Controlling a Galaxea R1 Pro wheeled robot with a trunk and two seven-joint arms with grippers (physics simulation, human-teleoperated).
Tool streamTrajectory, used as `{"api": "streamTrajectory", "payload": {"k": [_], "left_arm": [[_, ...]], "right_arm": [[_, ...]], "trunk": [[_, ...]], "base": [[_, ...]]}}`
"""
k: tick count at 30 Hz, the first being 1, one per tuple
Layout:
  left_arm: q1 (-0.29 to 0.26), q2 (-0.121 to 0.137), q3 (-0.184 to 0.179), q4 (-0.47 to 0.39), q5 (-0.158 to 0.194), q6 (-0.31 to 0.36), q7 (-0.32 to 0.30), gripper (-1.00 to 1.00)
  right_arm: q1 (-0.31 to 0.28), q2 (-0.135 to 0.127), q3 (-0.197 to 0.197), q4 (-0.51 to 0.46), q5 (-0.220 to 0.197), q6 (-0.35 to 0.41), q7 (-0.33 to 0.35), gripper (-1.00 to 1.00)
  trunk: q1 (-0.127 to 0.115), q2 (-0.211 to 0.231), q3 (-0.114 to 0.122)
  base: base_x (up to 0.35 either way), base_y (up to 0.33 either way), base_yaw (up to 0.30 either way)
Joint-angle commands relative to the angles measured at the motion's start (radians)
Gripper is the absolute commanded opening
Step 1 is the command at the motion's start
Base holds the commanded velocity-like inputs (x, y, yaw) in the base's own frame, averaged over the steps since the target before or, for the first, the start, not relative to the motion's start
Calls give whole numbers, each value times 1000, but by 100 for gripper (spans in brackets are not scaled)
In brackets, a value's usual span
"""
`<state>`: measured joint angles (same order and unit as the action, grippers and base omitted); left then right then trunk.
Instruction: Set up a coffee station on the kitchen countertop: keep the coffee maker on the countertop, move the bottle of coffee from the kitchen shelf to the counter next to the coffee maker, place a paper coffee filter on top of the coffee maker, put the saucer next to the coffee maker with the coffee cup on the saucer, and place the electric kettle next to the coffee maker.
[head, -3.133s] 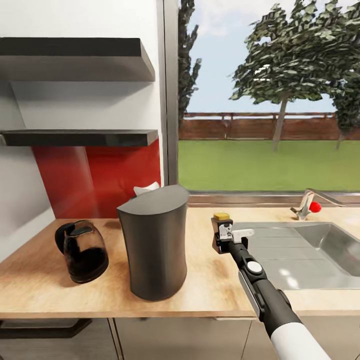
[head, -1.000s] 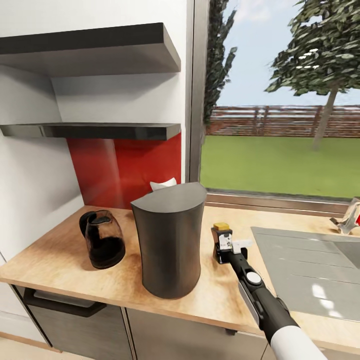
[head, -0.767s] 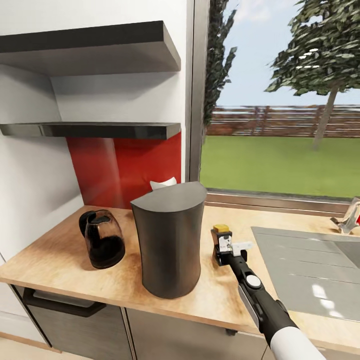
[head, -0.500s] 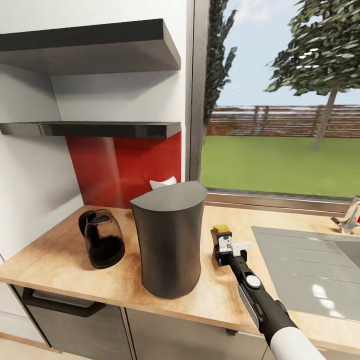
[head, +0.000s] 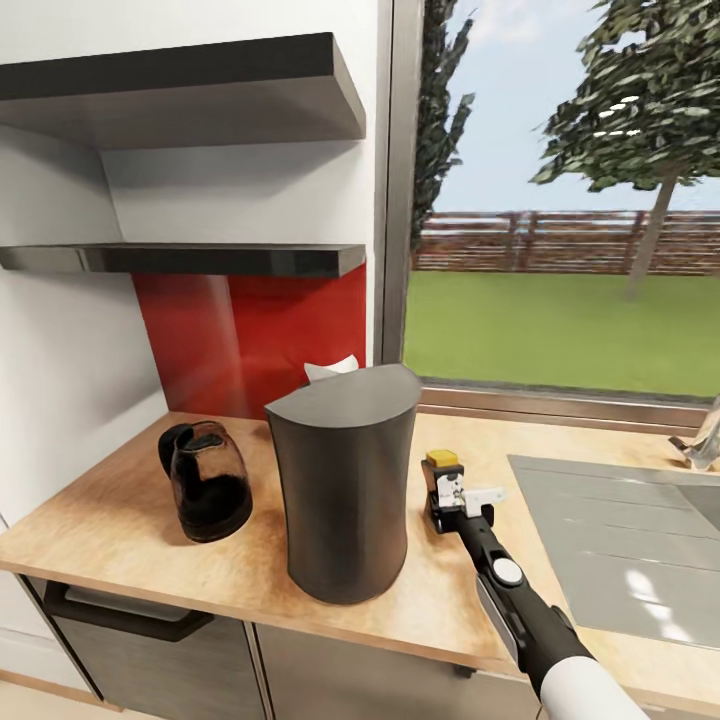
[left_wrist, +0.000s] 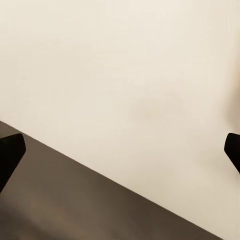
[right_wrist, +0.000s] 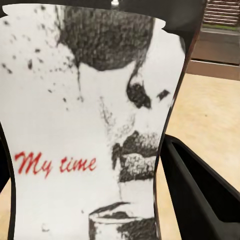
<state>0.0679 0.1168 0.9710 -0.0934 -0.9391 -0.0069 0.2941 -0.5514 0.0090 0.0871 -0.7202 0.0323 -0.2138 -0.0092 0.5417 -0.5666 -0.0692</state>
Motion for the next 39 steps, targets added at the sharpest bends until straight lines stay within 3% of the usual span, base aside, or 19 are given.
{"api": "streamTrajectory", "payload": {"k": [1, 20, 21, 39], "left_arm": [[0, 0, 8, 0, -10, -1, 2, 100], [0, 0, 9, 1, -9, -1, 2, 100], [0, 0, 9, 1, -9, -1, 2, 100], [0, 0, 8, 0, -9, -2, 2, 100]], "right_arm": [[-1, 0, 0, 2, 1, -5, 0, -100], [-1, 0, 0, 5, 1, -7, 0, -100], [-1, 0, 0, 5, 1, -8, 0, 100], [-1, 0, 0, 5, 1, -7, 0, 100]], "trunk": [[0, -1, -2], [0, -1, -2], [0, -1, -2], [0, -1, -2]], "base": [[2, 2, 0], [23, 33, 0], [0, 0, 0], [0, 0, 0]]}}
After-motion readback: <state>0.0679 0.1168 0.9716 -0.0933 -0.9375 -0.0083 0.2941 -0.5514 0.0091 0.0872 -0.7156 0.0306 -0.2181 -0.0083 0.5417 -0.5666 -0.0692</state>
